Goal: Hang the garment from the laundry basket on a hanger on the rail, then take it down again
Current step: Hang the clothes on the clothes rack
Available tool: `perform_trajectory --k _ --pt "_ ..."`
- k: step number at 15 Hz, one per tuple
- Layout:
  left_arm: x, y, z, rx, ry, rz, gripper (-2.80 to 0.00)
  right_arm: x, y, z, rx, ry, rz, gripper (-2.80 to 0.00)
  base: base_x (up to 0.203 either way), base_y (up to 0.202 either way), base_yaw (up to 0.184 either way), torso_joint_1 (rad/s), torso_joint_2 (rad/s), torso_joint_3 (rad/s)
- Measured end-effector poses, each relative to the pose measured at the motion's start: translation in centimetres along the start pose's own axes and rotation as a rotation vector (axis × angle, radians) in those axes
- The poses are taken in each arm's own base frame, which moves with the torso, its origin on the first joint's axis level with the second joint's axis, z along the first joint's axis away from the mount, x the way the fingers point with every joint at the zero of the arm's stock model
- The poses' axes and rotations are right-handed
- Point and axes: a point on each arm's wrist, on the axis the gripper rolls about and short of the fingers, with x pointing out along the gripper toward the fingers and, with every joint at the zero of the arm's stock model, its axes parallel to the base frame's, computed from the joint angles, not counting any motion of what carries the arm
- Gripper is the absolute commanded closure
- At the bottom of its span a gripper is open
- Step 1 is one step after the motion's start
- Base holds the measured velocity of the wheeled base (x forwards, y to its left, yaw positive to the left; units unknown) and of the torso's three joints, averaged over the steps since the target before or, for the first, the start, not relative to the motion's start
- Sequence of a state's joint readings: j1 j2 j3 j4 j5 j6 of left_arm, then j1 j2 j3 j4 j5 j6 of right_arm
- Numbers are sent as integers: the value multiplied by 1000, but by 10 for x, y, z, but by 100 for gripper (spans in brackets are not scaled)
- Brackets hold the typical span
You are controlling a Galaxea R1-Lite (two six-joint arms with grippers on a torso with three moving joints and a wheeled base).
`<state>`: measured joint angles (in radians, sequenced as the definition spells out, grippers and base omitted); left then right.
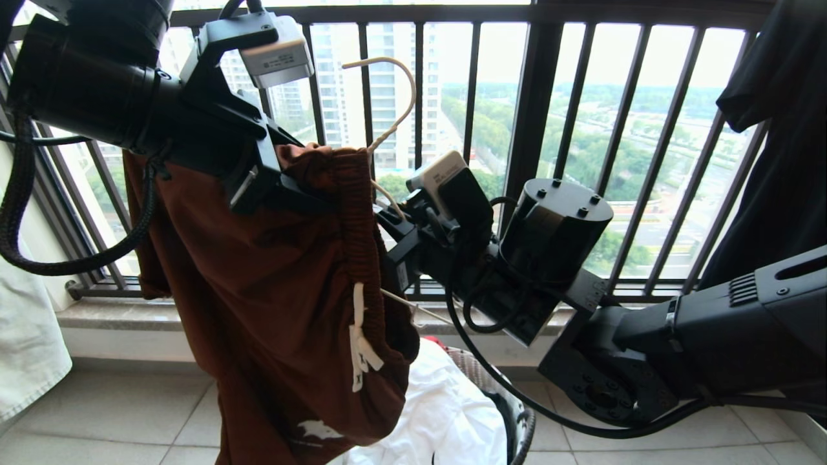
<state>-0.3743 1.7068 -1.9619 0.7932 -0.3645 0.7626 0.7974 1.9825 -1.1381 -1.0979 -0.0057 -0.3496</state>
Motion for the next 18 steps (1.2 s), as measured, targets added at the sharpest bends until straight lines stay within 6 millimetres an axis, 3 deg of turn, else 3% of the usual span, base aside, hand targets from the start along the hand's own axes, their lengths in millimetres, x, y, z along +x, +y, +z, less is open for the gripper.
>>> perform_trajectory --k 13,14,18 --pt "-3 -4 -1 3 23 -12 0 3 -4 5 -3 -15 -25 0 0 0 0 0 0 0" --pt "-3 -4 -1 6 18 -8 0 3 -4 5 -3 -17 -25 -280 0 0 0 0 0 0" --pt "-4 -3 0 9 14 1 0 3 -8 4 -8 -21 -34 -280 0 0 0 0 0 0"
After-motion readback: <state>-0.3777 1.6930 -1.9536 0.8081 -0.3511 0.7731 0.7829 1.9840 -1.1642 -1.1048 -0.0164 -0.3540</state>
